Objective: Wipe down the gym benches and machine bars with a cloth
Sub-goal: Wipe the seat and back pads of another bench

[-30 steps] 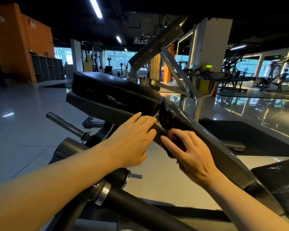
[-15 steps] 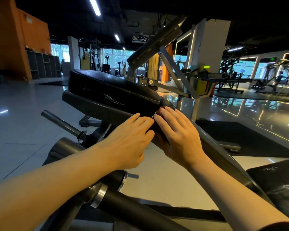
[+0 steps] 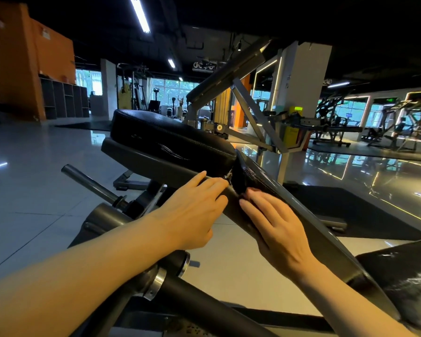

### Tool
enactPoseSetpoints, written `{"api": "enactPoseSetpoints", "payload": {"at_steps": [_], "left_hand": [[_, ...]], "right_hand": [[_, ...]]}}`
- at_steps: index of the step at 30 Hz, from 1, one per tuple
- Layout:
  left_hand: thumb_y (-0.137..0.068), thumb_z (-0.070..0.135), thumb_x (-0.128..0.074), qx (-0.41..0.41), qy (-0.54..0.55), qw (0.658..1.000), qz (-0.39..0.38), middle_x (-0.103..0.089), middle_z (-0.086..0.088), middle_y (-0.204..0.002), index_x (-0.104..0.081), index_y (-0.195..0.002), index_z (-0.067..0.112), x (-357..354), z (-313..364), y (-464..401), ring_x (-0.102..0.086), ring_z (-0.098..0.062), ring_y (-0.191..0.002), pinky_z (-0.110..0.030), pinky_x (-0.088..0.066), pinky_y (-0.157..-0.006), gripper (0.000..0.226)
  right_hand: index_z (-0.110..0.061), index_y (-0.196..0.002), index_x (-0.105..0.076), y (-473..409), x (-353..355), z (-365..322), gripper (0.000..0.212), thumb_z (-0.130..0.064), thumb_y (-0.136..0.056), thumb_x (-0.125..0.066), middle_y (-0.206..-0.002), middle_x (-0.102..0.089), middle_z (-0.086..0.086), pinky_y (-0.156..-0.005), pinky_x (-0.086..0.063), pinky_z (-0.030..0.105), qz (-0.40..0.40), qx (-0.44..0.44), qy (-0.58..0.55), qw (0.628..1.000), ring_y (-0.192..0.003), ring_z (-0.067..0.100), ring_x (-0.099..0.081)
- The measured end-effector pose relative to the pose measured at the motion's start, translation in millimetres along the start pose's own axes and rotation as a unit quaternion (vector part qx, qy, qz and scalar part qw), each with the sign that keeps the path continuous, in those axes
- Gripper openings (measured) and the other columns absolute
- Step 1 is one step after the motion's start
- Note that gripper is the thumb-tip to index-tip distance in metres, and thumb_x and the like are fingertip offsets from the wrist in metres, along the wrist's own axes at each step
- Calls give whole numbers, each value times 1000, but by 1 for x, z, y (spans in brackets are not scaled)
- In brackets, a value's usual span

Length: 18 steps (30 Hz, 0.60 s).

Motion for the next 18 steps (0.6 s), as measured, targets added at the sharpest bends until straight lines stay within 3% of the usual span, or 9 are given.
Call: {"api": "enactPoseSetpoints", "payload": {"at_steps": [2, 5, 9, 12, 14, 16, 18], "left_hand": [[-94, 41, -49, -3, -3, 1000, -2, -23, -4, -153, -38, -141, 18, 0, 0, -1, -12, -20, -144, -41, 1, -119, 53], [-93, 42, -49, -7, -10, 1000, 7, -29, -5, -150, -38, -143, 17, 0, 0, 0, -18, -21, -142, -40, 1, -118, 57], [-86, 40, -61, -20, -1, 999, 30, -48, -8, -137, -55, -125, 16, 1, 1, 0, -40, -24, -132, -39, -9, -116, 46], [-75, 39, -72, -35, -18, 999, 35, -59, -10, -126, -62, -116, 15, 0, 1, -2, -53, -27, -123, -43, -22, -111, 48], [-80, 37, -67, -35, -21, 999, 23, -52, -10, -135, -58, -123, 14, 3, 4, -3, -45, -27, -130, -43, -16, -114, 49], [-91, 37, -54, -29, -13, 999, 24, -35, -7, -149, -46, -135, 16, 1, 5, -4, -27, -24, -142, -41, -4, -118, 50], [-94, 37, -49, -29, -16, 999, 28, -30, -6, -152, -42, -138, 17, 1, 5, -5, -21, -23, -144, -40, 0, -119, 49]], "right_hand": [[-11, -138, -43, -24, -1, -2, 66, -15, -81, -78, -139, -54, 15, -108, -41, 43, 33, -12, 13, 999, -131, 30, -47], [-11, -140, -47, -52, -11, -1, 65, -28, -84, -76, -145, -48, 16, -114, -34, 47, 11, -30, 32, 999, -137, 32, -42], [-11, -140, -51, -49, -15, 1, 58, -40, -91, -65, -147, -46, 15, -114, -33, 48, -26, -56, 11, 998, -139, 32, -39], [-10, -138, -54, -34, -10, 5, 52, -35, -93, -64, -144, -49, 15, -112, -37, 49, -19, -39, 4, 999, -138, 32, -40], [-10, -137, -54, -17, -11, 7, 51, -23, -90, -69, -143, -50, 16, -110, -39, 50, -16, -29, 14, 999, -138, 32, -41], [-10, -135, -54, 4, -12, 8, 56, -12, -83, -75, -141, -52, 15, -109, -41, 48, -9, -35, 31, 999, -136, 32, -43], [-11, -135, -52, 20, -11, 10, 65, -4, -76, -78, -136, -56, 15, -104, -43, 44, 8, -54, 41, 998, -131, 33, -48]]}}
Point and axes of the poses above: each hand's wrist, its own y-axis away from the middle knuckle, its own x-axis out of the back of the hand, z = x × y, the point moved 3 cm from there along -y, towards the middle knuckle
